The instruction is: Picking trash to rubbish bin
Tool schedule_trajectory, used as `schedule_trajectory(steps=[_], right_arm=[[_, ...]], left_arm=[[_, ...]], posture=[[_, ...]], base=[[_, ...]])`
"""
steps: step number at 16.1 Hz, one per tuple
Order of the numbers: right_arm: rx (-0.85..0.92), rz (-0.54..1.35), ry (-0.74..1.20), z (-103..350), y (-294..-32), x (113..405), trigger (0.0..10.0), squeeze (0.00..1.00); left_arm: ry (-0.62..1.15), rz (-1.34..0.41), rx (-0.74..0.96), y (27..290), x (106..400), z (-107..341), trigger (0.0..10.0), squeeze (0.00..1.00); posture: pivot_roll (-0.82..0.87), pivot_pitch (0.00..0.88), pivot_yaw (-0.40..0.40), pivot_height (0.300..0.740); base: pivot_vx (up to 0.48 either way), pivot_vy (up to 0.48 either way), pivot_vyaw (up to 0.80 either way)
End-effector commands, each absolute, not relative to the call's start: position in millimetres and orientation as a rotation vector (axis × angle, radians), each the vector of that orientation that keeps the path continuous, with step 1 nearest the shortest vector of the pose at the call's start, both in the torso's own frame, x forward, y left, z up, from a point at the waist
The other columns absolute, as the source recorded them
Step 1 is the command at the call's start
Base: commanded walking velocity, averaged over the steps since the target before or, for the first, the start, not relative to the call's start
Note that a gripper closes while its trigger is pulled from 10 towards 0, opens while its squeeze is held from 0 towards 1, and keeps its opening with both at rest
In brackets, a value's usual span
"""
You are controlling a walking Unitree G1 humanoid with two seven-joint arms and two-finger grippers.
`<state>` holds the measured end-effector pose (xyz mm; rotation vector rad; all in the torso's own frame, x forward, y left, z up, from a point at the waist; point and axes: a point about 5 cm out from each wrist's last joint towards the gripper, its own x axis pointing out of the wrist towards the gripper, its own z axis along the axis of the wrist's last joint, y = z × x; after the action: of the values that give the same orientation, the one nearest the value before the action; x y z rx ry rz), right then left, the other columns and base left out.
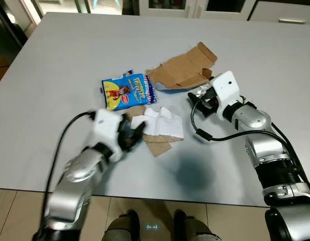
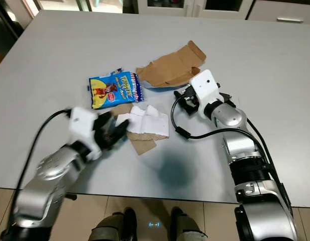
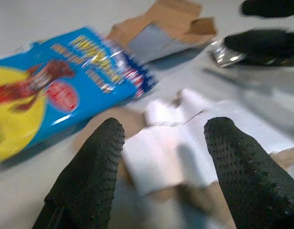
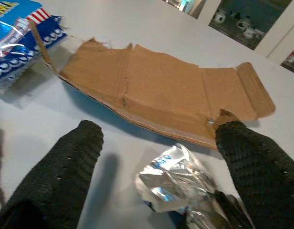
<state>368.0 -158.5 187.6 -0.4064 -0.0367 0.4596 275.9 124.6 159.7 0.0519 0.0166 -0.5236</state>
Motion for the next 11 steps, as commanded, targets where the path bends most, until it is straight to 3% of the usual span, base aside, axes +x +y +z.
schedule_trajectory(steps=[1,6,11], right_arm=[[-0.419,0.457,-0.038,187,-158,368,10.0,1.0],[-0.425,0.554,0.013,181,-152,363,10.0,1.0],[-0.48,0.65,0.184,156,-162,357,10.0,1.0]], left_arm=[[0.035,-0.538,0.054,123,276,154,10.0,0.0],[0.009,-0.547,0.07,105,290,153,10.0,0.0],[0.008,-0.478,0.127,117,292,153,10.0,0.0]], posture=[[-0.09,0.231,0.01,0.74],[-0.1,0.231,0.008,0.74],[-0.11,0.23,0.005,0.74]], base=[[0.0,0.0,0.0],[0.0,0.0,0.0],[0.0,0.0,0.0]])
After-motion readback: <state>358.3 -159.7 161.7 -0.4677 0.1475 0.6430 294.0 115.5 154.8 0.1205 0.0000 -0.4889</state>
